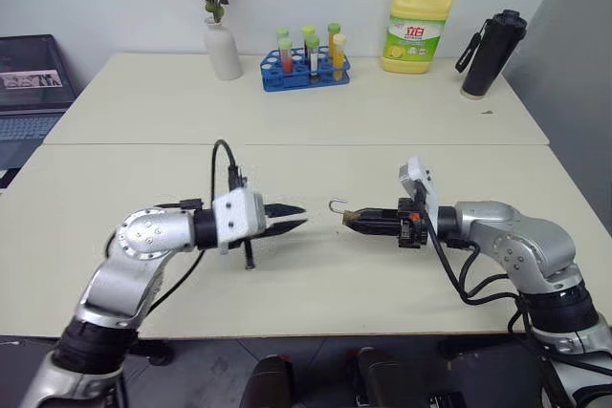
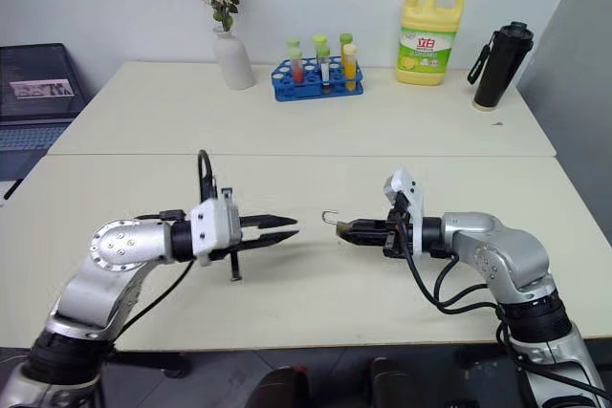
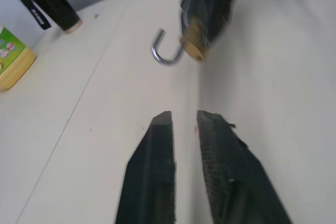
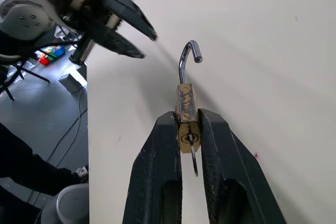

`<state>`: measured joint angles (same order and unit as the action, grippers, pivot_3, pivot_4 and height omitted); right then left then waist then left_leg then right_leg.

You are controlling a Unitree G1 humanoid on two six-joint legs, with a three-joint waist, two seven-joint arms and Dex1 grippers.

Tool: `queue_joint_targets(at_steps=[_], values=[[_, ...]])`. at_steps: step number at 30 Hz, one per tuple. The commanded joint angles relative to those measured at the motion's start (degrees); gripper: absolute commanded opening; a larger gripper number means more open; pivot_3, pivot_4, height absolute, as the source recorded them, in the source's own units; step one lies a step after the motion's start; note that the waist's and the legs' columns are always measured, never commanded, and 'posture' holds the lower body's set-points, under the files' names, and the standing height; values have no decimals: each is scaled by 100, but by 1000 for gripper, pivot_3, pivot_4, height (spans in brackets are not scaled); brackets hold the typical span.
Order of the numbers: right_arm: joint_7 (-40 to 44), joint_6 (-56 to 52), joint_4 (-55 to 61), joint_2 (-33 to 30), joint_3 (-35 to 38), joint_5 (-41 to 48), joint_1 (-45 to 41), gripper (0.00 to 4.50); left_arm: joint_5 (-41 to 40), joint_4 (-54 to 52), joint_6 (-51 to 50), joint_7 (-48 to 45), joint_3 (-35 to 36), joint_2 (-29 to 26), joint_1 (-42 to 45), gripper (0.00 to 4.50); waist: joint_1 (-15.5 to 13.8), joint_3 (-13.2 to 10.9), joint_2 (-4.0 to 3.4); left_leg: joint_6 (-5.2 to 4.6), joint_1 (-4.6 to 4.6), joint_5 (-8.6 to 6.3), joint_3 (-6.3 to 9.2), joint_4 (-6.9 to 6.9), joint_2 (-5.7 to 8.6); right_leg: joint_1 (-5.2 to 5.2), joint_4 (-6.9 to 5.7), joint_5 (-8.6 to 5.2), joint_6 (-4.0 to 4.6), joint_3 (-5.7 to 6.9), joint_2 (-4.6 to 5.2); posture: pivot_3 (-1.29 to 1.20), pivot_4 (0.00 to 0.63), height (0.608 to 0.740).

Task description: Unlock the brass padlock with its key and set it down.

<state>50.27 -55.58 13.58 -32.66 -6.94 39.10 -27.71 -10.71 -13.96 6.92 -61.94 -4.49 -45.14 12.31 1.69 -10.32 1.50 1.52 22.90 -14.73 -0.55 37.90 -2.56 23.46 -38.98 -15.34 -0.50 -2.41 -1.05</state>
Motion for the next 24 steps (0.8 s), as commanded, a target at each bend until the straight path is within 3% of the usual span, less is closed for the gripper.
queue_joint_targets(at_steps=[1, 8, 14, 23, 24], values=[[-101, -454, 106, -16, 30, 196, -129, 150, 269, 92, 760, -135, -98, -91, -93, 2052, -2, 0, 0, 0, 1, 0, 0, 0, 0, 0, 0, 0, 0, 0, 1, 0, 150, 740], [-528, -1375, 36, 229, 35, 349, -267, 150, 901, 431, 1684, 186, -310, 106, -55, 4256, -8, 0, 0, 0, 3, 0, 0, 0, 0, 1, 0, 0, -1, 1, 2, 0, 150, 740], [-1099, -1781, -488, 634, -90, 109, -499, 150, 893, 377, 1688, 293, -449, 262, -57, 4279, 3, 0, 0, -1, 3, 0, 0, 0, -1, 2, -1, 0, -1, 2, 1, 0, 150, 740], [-1245, -1819, -849, 721, -268, -186, -586, 150, 913, 290, 1596, 377, -546, 318, -96, 4279, 10, 0, 0, -1, 4, 0, 0, -1, -1, 3, 0, 0, -2, 3, 1, 0, 150, 740], [-1261, -1833, -872, 721, -260, -210, -589, 891, 904, 288, 1587, 380, -552, 324, -99, 4279, 10, 0, 0, -1, 4, 0, 0, -1, -1, 4, 0, 0, -2, 3, 1, 0, 150, 740]])
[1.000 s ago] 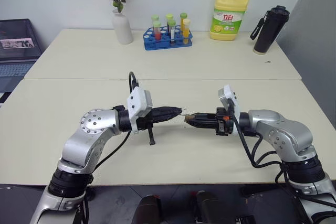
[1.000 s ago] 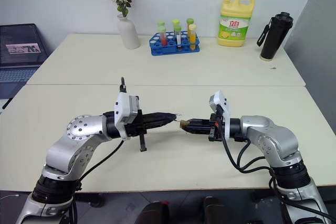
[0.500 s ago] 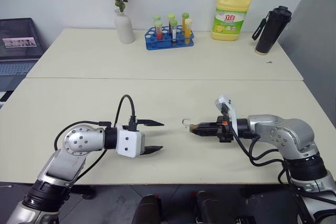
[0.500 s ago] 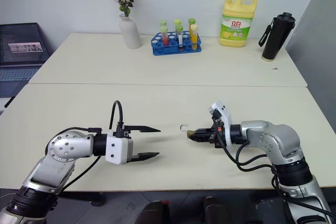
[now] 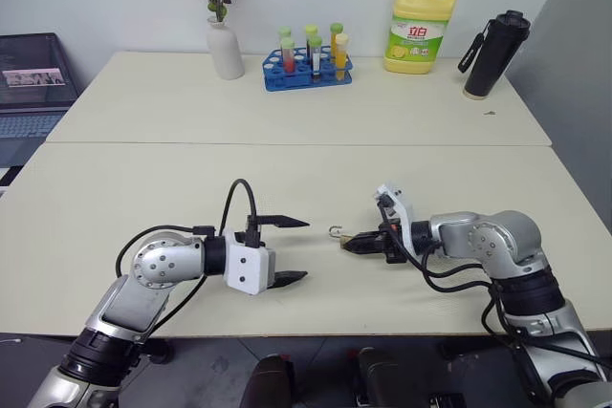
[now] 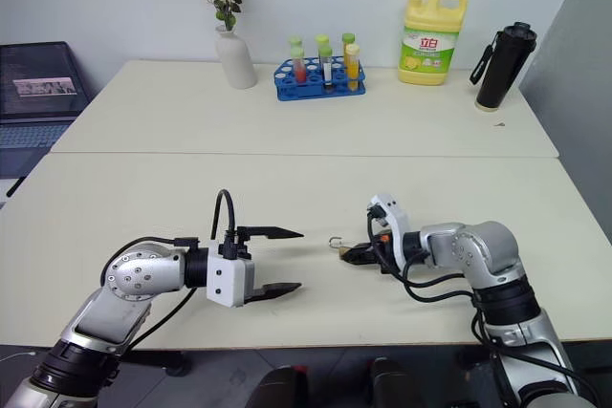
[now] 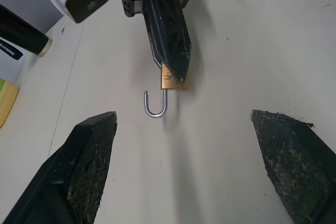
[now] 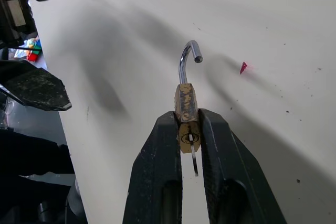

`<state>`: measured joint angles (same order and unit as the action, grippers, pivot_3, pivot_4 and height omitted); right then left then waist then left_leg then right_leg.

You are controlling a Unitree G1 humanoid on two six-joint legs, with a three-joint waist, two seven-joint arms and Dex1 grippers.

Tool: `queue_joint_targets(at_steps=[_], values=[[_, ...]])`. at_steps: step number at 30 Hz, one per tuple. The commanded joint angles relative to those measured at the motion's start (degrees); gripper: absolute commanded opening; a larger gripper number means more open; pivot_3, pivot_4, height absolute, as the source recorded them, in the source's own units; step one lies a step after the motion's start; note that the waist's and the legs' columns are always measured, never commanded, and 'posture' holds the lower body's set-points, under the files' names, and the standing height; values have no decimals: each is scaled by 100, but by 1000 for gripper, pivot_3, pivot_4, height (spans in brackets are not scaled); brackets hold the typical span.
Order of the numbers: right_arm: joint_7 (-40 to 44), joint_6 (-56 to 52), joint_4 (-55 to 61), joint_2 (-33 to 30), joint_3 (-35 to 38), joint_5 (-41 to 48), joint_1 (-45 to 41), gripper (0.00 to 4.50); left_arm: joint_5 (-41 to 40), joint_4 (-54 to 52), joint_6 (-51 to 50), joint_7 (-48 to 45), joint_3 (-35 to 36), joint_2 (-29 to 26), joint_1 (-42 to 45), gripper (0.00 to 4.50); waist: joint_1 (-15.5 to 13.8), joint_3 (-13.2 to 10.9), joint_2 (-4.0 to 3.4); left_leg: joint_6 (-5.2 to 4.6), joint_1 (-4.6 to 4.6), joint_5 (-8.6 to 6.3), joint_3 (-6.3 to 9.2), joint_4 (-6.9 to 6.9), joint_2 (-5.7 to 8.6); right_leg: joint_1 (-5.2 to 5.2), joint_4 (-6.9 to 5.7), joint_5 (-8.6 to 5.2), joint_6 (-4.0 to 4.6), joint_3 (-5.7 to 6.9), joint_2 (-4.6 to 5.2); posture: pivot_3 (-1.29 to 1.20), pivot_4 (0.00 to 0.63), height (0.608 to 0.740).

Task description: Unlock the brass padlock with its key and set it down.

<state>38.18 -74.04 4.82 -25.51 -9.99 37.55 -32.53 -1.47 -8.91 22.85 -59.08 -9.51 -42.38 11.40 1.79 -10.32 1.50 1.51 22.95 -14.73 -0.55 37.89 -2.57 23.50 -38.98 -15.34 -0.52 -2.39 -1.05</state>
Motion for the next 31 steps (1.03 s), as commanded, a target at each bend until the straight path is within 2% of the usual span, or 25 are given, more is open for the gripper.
queue_joint_targets(at_steps=[1, 6, 10, 14, 21, 25, 31], values=[[-59, 1, 11, -10, 72, -64, -101, 1175, -24, -226, -10, 105, -57, 56, -15, 4279, 0, 0, 0, 0, 0, 0, -1, 0, 0, 0, 0, 0, 0, 0, 0, 0, 150, 740], [-19, 128, 99, -289, 168, -144, -56, 2940, -477, -412, -798, 314, 131, 247, -121, 4279, 0, 0, 0, 0, 0, 0, 1, 1, 0, -1, -1, 0, 0, 1, 0, 0, 150, 740], [506, 1173, 576, -972, -80, -524, 181, 4325, -993, -719, -1848, 408, 434, 171, -315, 4279, -18, 0, 0, 0, 0, 0, 4, 3, 7, -3, 0, 0, -3, 3, 3, 0, 150, 740], [1383, 2868, 992, -1631, -175, -1054, 429, 4325, -1005, -1003, -2730, 621, 687, -28, -543, 4279, 14, -3, -3, 0, 0, 0, 3, -2, 2, 1, 2, -1, -3, 2, 0, 0, 150, 740], [2384, 4543, 1209, -2264, 55, -1389, 1016, 4325, -1259, -1244, -3111, 349, 904, -364, -801, 4279, 2, -5, -3, 0, -3, 0, 4, -3, -6, 1, 2, -2, 0, 2, -12, 0, 150, 740], [2724, 5096, 1185, -2517, 93, -1555, 1215, 4325, -1439, -1327, -3282, 268, 1038, -453, -833, 4279, -6, -6, -3, 1, -4, 0, 1, 2, -3, -2, 2, -2, 0, 1, -3, 0, 150, 740], [2741, 5295, 994, -2400, 103, -1681, 1198, 4325, -1658, -1461, -3526, -12, 1067, -645, -940, 4279, -8, -7, -2, 1, -6, 0, 1, 1, -4, -2, 1, -2, 1, 2, -3, 0, 150, 740]])
